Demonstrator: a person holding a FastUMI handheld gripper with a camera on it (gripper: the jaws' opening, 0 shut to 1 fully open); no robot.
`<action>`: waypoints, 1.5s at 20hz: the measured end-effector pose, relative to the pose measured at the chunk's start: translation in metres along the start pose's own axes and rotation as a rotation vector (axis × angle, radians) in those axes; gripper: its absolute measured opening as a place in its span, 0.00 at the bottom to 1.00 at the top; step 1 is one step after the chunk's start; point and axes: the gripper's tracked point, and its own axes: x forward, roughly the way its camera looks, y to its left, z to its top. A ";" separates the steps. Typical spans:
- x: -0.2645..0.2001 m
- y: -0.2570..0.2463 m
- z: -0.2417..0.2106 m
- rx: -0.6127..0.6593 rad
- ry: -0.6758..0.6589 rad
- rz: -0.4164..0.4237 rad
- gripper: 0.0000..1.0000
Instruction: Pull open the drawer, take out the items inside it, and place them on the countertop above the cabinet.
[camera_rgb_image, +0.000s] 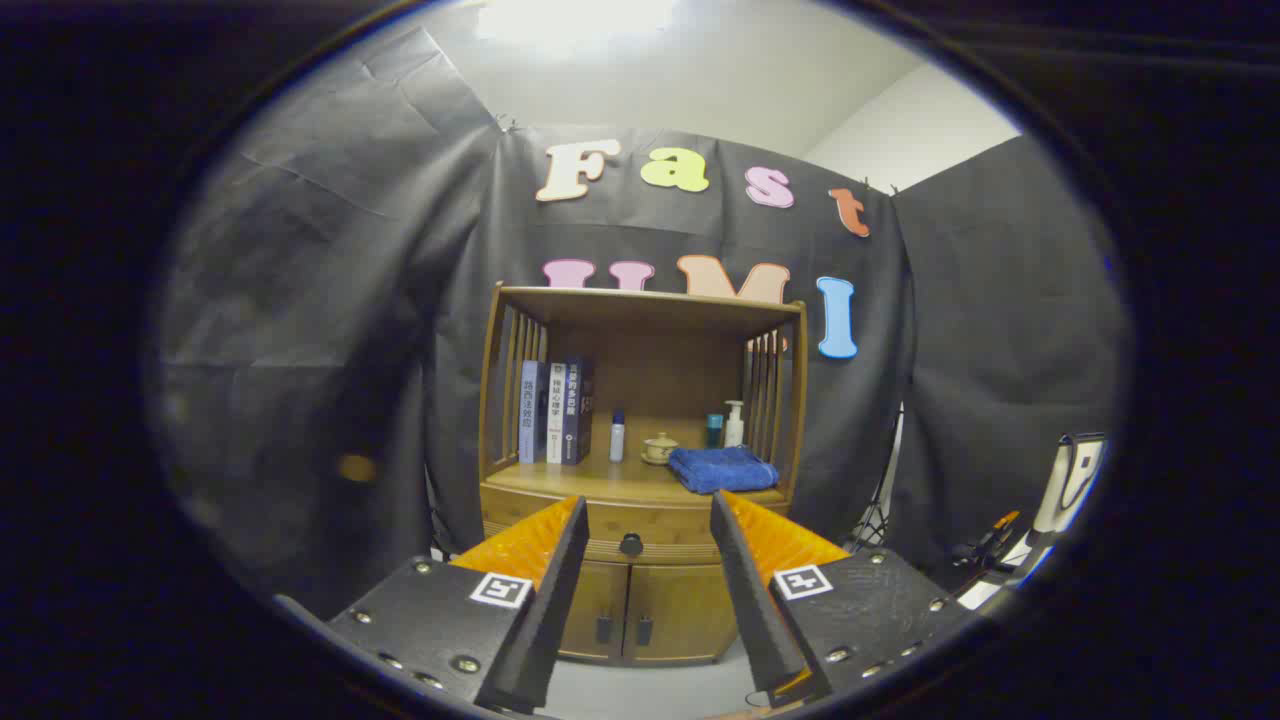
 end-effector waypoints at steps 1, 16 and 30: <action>0.003 0.000 0.001 0.005 0.001 0.003 0.73; -0.003 -0.014 -0.019 0.024 0.038 -0.031 0.73; 0.041 -0.006 -0.045 0.041 0.057 -0.004 0.74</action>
